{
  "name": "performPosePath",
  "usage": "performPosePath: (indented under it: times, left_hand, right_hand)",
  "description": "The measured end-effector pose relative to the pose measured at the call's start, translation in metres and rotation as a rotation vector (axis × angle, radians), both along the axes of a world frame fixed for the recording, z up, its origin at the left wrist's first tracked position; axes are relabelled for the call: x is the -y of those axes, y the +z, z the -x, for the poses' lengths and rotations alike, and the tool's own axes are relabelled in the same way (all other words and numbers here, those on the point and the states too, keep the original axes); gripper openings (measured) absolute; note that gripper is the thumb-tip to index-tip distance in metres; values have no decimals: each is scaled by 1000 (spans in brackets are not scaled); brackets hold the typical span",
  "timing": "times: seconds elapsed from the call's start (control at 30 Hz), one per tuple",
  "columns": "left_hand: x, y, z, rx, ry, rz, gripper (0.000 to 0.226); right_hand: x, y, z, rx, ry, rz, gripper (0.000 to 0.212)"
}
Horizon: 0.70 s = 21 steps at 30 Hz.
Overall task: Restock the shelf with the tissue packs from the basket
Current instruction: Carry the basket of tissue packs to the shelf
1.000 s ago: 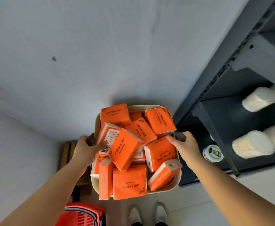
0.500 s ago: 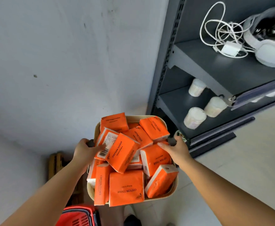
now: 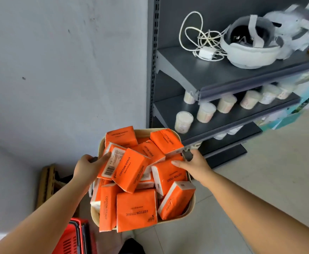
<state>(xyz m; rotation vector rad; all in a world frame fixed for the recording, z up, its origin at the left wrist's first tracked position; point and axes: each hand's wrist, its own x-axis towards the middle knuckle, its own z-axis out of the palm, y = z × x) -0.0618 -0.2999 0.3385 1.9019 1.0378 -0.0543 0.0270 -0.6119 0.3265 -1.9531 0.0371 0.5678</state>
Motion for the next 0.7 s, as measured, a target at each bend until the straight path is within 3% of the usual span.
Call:
performPosePath:
  times: [0.3, 0.53, 0.63, 0.7]
  left_hand:
    - [121, 26, 29, 67, -36, 15, 49]
    - [216, 38, 3, 90, -165, 12, 37]
    - [257, 36, -25, 58, -264, -14, 44]
    - [286, 35, -46, 43, -358, -39, 45]
  right_hand:
    - [119, 19, 24, 68, -98, 103, 67]
    - [219, 38, 35, 67, -260, 173, 81]
    - [260, 43, 41, 32, -342, 147, 69]
    - [295, 38, 43, 34, -405, 139, 74]
